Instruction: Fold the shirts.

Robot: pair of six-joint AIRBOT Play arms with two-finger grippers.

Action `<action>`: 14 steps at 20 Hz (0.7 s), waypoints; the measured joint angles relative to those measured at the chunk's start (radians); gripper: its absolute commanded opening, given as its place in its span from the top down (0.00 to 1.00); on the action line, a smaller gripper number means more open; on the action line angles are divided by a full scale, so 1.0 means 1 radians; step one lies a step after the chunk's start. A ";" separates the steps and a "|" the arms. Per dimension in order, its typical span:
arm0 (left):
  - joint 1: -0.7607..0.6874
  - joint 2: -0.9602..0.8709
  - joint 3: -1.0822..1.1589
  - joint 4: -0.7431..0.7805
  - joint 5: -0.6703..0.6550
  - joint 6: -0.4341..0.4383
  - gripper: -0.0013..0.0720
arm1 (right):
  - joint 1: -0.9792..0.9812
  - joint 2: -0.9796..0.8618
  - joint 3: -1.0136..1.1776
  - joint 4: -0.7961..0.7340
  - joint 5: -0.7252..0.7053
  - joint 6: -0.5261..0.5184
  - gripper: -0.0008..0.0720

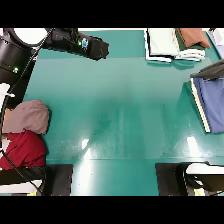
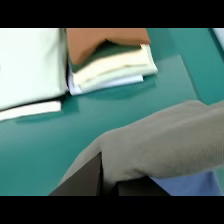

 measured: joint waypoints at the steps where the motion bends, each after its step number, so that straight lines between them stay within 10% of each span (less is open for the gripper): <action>1: 0.000 0.000 0.000 0.000 -0.002 0.000 0.95 | -0.009 0.024 -0.032 -0.027 0.011 0.005 0.96; 9: 0.000 0.000 0.000 0.000 -0.032 0.025 0.95 | -0.159 0.296 -0.450 -0.164 0.040 0.024 0.94; 12: 0.000 0.000 0.000 0.000 -0.039 0.043 0.95 | -0.209 0.373 -0.604 -0.182 0.053 0.025 0.27; 14: 0.000 0.000 0.000 0.000 -0.044 0.049 0.95 | -0.244 0.410 -0.681 -0.188 0.056 0.026 0.25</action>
